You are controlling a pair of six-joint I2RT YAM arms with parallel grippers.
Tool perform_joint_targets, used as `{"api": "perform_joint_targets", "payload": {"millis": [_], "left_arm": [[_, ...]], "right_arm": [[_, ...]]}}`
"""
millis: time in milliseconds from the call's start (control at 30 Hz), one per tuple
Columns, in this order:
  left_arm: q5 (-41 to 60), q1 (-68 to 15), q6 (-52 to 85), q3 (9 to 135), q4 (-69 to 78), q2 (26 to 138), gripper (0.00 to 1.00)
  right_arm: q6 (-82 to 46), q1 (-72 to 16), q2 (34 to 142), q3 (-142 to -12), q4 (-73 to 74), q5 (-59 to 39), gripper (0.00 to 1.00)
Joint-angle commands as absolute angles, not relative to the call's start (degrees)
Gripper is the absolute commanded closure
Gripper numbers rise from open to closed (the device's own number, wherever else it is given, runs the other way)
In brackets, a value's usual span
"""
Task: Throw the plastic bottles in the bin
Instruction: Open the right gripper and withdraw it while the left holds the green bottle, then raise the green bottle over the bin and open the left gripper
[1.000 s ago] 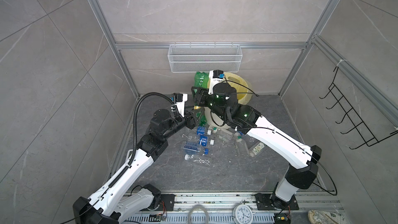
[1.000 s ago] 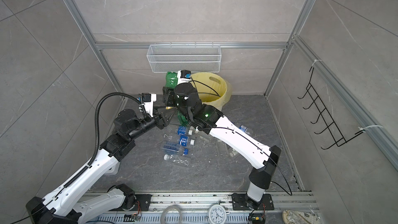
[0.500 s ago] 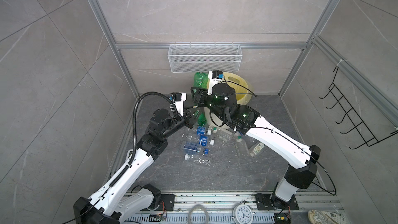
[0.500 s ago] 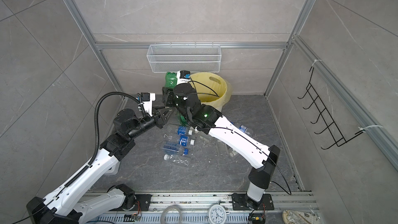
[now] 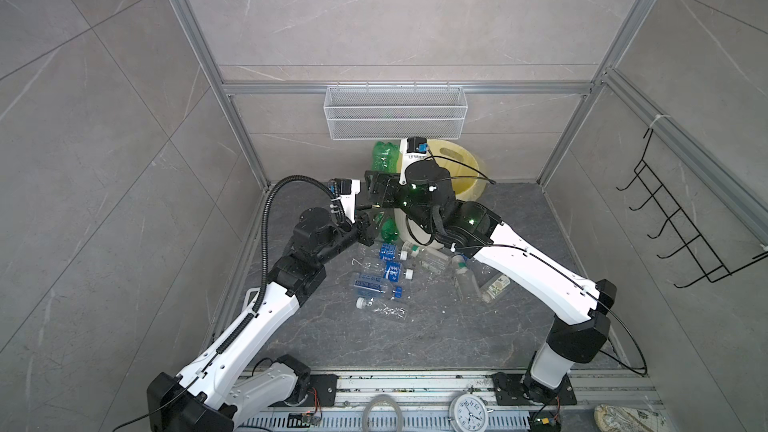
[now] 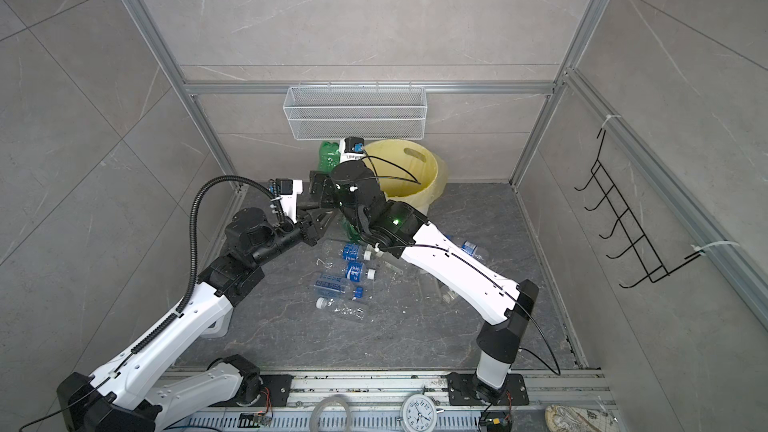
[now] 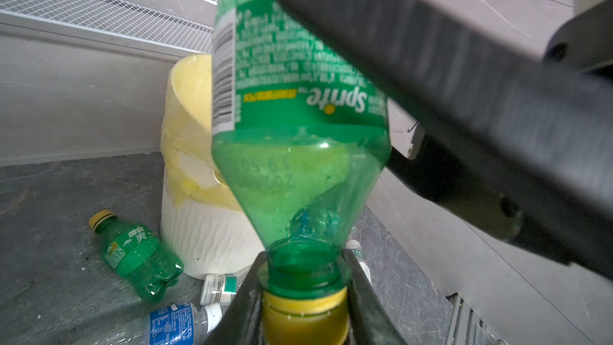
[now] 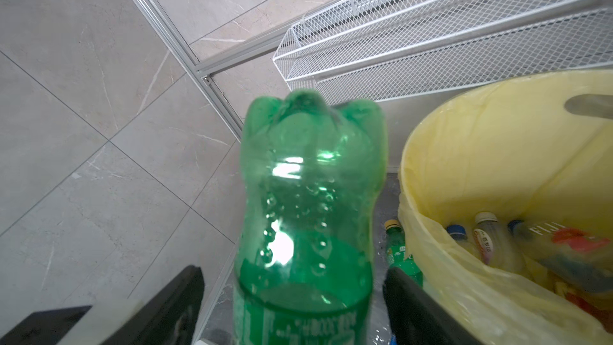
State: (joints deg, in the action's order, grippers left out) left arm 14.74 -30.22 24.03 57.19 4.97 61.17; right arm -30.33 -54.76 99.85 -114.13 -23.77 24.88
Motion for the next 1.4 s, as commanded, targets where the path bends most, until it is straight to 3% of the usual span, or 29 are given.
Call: {"api": "perform_joint_targets", "payload": {"millis": [0, 300, 833, 1100, 1167, 1200, 1233, 1300, 1367], "left_arm": [[12.3, -29.9, 22.5, 59.0, 5.8, 60.8, 0.96], [9.1, -30.0, 15.3, 64.6, -1.0, 62.7, 0.99], [8.3, -30.1, 8.9, 95.8, -11.1, 73.4, 0.99], [11.7, -31.3, 12.3, 107.1, -16.2, 91.9, 0.95], [13.0, -32.0, 11.9, 113.5, -22.9, 97.7, 0.87], [12.4, -32.8, 10.9, 116.5, -25.9, 99.8, 0.76], [11.3, -33.6, 9.9, 117.9, -27.4, 100.7, 0.65], [9.0, -35.0, 7.6, 118.0, -28.2, 100.6, 0.31], [7.9, -35.5, 6.3, 117.3, -28.6, 99.5, 0.06]], "right_arm": [[-28.4, -55.0, 95.9, -114.7, -25.9, 28.6, 0.04], [-23.1, -55.0, 86.6, -106.8, -26.0, 33.6, 0.01], [-18.4, -55.0, 69.8, -94.1, -27.7, 36.5, 0.01], [-19.0, -55.0, 67.5, -92.4, -29.5, 38.2, 0.01], [-19.4, -55.0, 67.8, -92.9, -30.3, 37.8, 0.01], [-19.5, -55.0, 67.8, -93.2, -30.7, 37.7, 0.01], [-19.7, -55.0, 67.7, -93.2, -31.0, 37.6, 0.01], [-20.0, -55.0, 67.4, -93.0, -31.3, 37.7, 0.01], [-20.4, -55.0, 67.0, -92.6, -31.2, 37.6, 0.01]]}}
